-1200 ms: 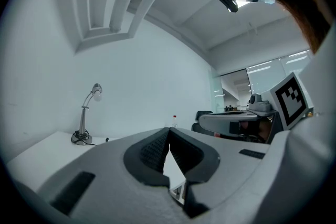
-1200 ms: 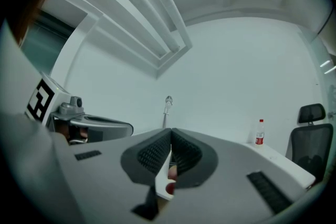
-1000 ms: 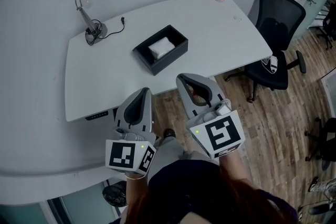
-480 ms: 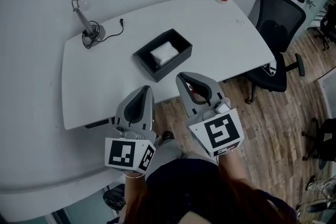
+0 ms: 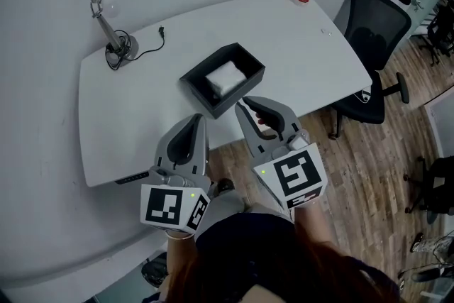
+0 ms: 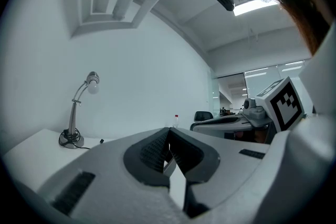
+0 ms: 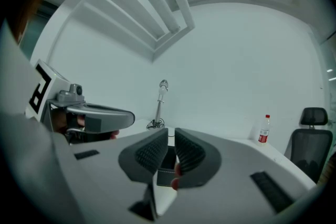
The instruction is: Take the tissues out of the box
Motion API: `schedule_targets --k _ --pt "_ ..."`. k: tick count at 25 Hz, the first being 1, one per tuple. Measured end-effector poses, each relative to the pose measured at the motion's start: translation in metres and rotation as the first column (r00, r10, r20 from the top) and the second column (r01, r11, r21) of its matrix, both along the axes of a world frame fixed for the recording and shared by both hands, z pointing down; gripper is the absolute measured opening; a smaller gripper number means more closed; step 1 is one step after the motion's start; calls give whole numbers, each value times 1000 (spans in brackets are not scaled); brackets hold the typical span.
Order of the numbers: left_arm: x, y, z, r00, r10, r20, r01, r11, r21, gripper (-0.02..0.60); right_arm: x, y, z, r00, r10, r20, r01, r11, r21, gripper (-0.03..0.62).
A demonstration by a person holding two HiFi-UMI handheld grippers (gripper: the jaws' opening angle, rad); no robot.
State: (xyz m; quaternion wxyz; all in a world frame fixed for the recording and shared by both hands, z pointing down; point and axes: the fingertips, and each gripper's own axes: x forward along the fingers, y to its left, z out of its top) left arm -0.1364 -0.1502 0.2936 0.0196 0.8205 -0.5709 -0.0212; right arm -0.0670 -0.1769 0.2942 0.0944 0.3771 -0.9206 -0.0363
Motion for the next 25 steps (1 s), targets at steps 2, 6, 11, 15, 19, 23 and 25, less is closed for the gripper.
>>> schedule_targets --k 2,6,11,15,19,23,25 --pt "-5 -5 2 1000 4 -3 -4 1000 -4 25 -5 -5 2 1000 1 -16 -1 1000 -8 56" --pt "-14 -16 5 1000 17 -7 -17 1000 -11 25 -14 -18 11 999 8 -40 -9 1000 -26 76" --pt "-22 -31 9 999 40 -15 -40 999 -18 25 -22 -33 23 997 20 -74 -24 998 -51 101" --pt "-27 -44 15 998 56 -22 -57 998 -31 25 -29 -47 34 994 24 -109 -32 997 -76 125" --pt "-30 -56 22 997 72 -29 -73 996 -48 25 -34 -61 45 988 25 -151 -40 995 -95 163" --pt "-35 -68 28 996 81 -37 -83 994 -65 25 -39 -74 57 982 24 -185 -47 992 -120 185" --pt "-37 -74 31 996 84 -41 -87 994 -71 25 -41 -81 64 979 25 -201 -53 990 -133 196"
